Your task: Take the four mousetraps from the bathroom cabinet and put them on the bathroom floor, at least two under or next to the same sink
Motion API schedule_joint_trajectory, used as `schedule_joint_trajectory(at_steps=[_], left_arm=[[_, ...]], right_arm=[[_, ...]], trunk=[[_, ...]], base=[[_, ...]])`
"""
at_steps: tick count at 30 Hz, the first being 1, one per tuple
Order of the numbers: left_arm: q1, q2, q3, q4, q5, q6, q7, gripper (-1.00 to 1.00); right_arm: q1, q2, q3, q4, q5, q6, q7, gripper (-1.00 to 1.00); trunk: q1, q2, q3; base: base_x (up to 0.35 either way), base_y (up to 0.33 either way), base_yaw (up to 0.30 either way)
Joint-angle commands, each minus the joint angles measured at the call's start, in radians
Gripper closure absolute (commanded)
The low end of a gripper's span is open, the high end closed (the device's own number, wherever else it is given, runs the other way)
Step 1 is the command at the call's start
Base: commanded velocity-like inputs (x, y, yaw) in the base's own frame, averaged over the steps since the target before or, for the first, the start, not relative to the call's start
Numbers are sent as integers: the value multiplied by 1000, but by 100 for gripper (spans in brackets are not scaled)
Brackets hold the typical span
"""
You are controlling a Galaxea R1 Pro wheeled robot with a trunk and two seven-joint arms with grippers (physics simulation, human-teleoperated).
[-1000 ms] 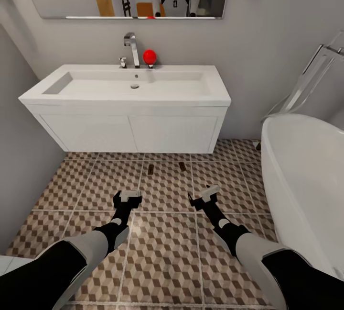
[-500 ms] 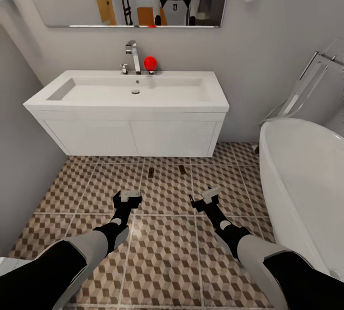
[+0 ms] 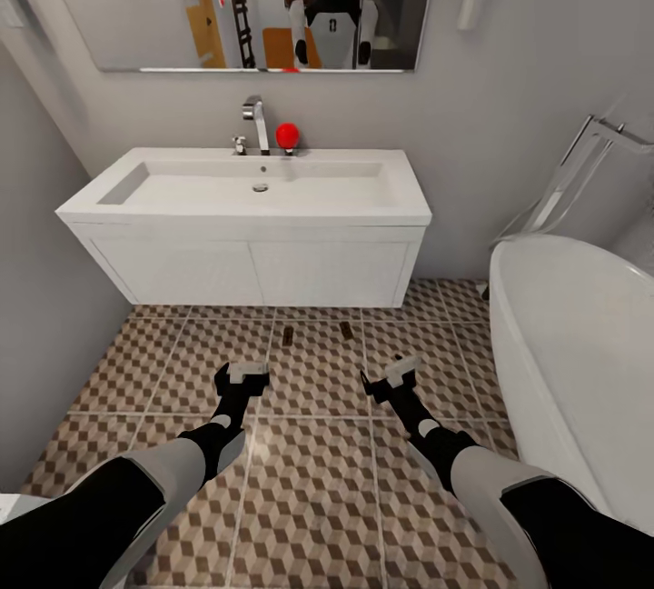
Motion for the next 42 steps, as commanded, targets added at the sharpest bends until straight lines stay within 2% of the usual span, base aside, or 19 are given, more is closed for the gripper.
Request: schedule_joint_trajectory(at_steps=[1, 42], left_arm=[[-1, -1, -8, 4, 2, -4, 5, -100], [0, -1, -8, 4, 2, -4, 5, -100]], right_arm=[[-1, 0, -2, 1, 9, -2, -5, -100], [-1, 0, -1, 1, 8, -2, -5, -100]], trunk=[[-4, 7, 4], [-161, 294, 199]], base=[[0, 0, 0], [0, 0, 0]])
